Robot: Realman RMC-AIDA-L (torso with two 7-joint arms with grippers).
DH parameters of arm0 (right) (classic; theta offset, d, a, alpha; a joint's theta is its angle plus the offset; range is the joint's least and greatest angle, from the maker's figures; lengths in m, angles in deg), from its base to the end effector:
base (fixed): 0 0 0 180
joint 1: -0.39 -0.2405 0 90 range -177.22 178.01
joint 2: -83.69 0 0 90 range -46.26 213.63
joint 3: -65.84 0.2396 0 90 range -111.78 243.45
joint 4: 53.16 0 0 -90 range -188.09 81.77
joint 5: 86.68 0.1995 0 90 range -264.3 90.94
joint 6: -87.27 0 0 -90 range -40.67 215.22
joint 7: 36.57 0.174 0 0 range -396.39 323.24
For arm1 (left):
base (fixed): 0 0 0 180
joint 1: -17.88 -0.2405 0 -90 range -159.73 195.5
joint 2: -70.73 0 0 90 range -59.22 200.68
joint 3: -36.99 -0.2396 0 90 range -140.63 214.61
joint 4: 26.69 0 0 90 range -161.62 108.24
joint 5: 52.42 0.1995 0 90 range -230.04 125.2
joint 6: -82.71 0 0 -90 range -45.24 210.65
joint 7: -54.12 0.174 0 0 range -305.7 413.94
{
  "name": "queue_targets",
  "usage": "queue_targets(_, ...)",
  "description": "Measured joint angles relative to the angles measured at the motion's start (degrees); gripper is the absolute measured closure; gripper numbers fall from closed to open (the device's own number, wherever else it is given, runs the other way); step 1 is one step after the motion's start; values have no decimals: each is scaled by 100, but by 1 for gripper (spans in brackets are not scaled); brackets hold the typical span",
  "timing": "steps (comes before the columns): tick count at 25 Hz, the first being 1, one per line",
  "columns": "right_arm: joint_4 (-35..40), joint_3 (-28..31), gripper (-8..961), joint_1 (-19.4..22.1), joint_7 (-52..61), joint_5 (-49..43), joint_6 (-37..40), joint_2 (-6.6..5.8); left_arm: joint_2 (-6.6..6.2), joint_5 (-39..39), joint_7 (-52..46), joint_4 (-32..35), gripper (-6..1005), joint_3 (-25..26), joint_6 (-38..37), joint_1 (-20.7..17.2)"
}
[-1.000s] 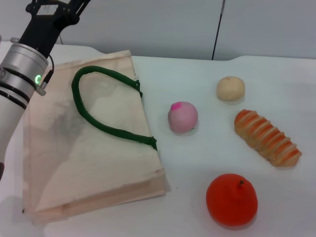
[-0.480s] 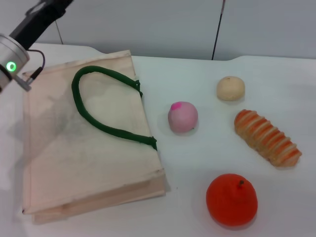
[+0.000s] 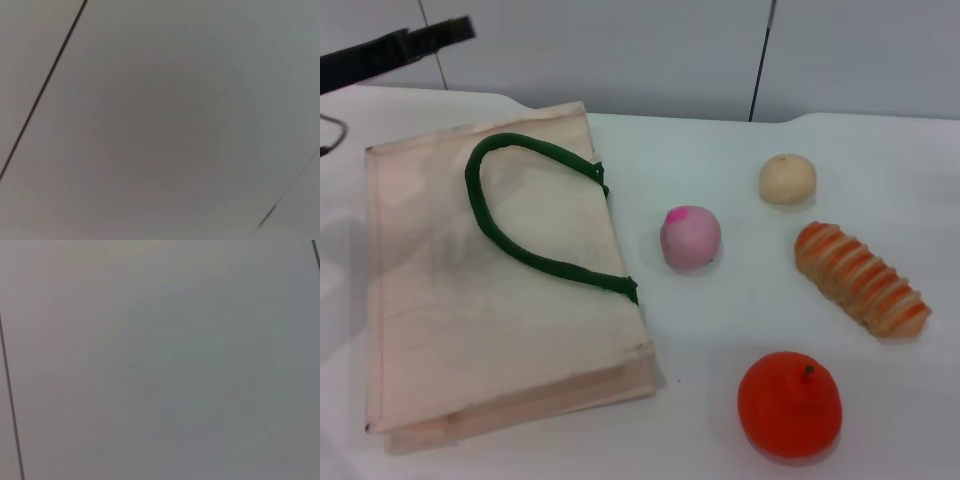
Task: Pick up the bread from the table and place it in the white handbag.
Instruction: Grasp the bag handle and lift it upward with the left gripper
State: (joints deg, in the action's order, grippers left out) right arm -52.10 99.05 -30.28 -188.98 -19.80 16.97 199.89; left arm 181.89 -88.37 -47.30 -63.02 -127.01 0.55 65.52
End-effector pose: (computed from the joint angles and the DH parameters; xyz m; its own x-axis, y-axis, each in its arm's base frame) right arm 0.3165 0.3722 0.0496 0.5731 0.0824 -0.8153 -0.8072 -0.1145 -0.5790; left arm -0.2591 0.4204 0.1030 0.3619 0.4681 0.8061 0.8970 -0.4103 -0.1645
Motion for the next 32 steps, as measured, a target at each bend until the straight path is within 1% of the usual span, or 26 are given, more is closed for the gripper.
queue_targets(3,73,0,71,15,1,0,0,-2,-19,485,-571,-595,158,0,-408,49)
queue_targets(6,132,0,72,17,6,3,-2,-9,-56,910,-935,-928,158,-6,-713,70)
queue_targets(9,138,0,73,17,9,7,-6,-12,-103,1590,-1189,-1069,159,-9,-751,156)
queue_targets(11,140,1,74,1,9,9,-6,-12,-113,1898,-1253,-1056,159,-10,-702,214)
queue_targets(14,139,6,74,-23,10,9,-4,-11,-81,2246,-1265,-890,160,-10,-402,367)
queue_targets(16,136,9,75,-28,9,10,-2,-11,-71,2439,-1268,-638,160,-10,-121,461)
queue_targets(19,128,9,76,-44,9,10,0,-10,-110,2663,-1273,-198,160,-10,289,566)
queue_targets(23,113,9,77,-50,9,10,0,-10,-164,2716,-1286,242,161,-9,680,588)
queue_targets(32,100,9,80,-83,9,9,0,-10,-181,2734,-1315,683,162,-9,1367,623)
